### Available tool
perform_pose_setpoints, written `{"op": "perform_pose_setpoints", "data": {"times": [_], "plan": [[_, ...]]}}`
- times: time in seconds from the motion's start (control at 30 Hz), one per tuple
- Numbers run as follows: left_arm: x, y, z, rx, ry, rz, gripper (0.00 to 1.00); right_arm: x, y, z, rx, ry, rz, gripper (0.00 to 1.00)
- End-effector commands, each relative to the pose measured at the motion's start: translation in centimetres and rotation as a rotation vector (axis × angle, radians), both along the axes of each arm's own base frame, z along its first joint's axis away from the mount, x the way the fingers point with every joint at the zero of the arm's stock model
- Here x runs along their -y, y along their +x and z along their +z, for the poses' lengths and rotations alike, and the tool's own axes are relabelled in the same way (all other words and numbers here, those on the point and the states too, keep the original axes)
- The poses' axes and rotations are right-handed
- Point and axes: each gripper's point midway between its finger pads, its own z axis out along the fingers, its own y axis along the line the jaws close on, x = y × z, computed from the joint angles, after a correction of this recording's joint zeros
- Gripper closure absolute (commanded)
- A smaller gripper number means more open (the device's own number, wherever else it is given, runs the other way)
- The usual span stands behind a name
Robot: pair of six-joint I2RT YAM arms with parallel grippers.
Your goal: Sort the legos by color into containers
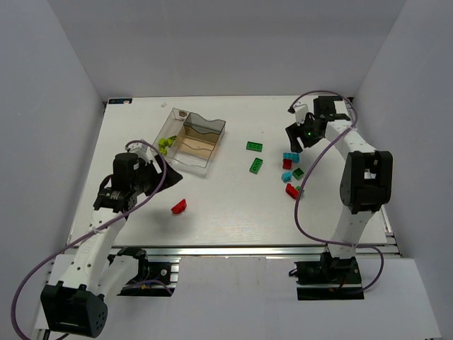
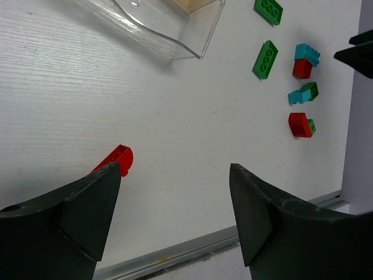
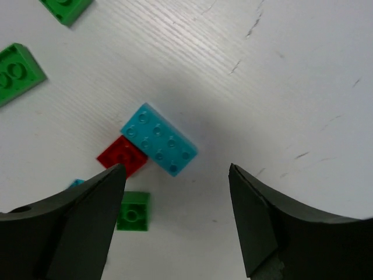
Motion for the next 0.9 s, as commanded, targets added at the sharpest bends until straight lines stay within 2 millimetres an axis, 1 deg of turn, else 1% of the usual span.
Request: {"op": "perform_pose_setpoints", "data": {"times": [0.0, 0.03, 0.07, 0.1, 0.13, 0.17, 0.2, 0.23, 0.27, 0.3, 0.37, 0.4, 0.47, 0.5, 0.6, 0.87], "plan": [[0.5, -1.1, -0.2, -0.019, -0.030, -0.017, 0.15, 2.5, 1.1, -0.9, -0.013, -0.079, 0.140, 0.27], [0.5, -1.3, -0.3, -0.026, -0.031, -0.018, 0.14, 2.3, 0.0, -1.5, -0.063, -0.059, 0.196, 0.29], [0.5, -1.4, -0.3, -0.029, -0.032, -0.019, 0.14, 2.8, 0.6, -1.1, -0.057, -0.066, 0.229, 0.31], [0.5, -1.4, -0.2, -0.029, -0.031, -0.018, 0.14, 3.0, 0.4, -2.5, -0.080, -0.088, 0.317, 0.36], [0.4, -1.4, -0.2, -0.031, -0.031, -0.015, 0.14, 2.9, 0.0, -2.8, -0.097, -0.078, 0.364, 0.38], [0.4, -1.4, -0.3, -0.034, -0.027, -0.016, 0.14, 2.7, -0.5, -2.7, -0.119, -0.077, 0.418, 0.39], [0.4, -1.4, -0.2, -0.032, -0.030, -0.016, 0.13, 2.8, -0.7, -3.4, -0.132, -0.079, 0.456, 0.40], [0.4, -1.4, -0.4, -0.037, -0.030, -0.015, 0.13, 1.9, -0.8, -3.6, -0.114, -0.092, 0.535, 0.39], [0.5, -1.4, -0.4, -0.037, -0.034, -0.016, 0.13, 2.6, -0.8, -3.8, -0.107, -0.092, 0.540, 0.38], [0.5, -1.4, -0.5, -0.040, -0.037, -0.018, 0.13, 2.5, -0.6, -3.7, -0.092, -0.091, 0.560, 0.36], [0.6, -1.2, -0.4, -0.038, -0.044, -0.014, 0.12, 2.2, -0.4, -3.6, -0.067, -0.085, 0.599, 0.34], [0.7, -1.2, -0.5, -0.042, -0.046, -0.015, 0.12, 2.1, 0.0, -3.5, -0.052, -0.082, 0.610, 0.31], [0.7, -1.0, -0.3, -0.037, -0.048, -0.012, 0.11, 1.4, 0.4, -3.5, -0.032, -0.062, 0.633, 0.29], [0.7, -1.0, -0.3, -0.039, -0.049, -0.012, 0.11, 1.3, 0.5, -3.9, -0.037, -0.060, 0.642, 0.27], [0.7, -0.9, -0.5, -0.046, -0.048, -0.014, 0.11, 0.8, 0.6, -5.0, -0.050, -0.072, 0.676, 0.26], [0.9, -0.8, -0.9, -0.062, -0.058, -0.015, 0.10, -1.1, 0.0, -7.1, -0.072, -0.086, 0.766, 0.28]]}}
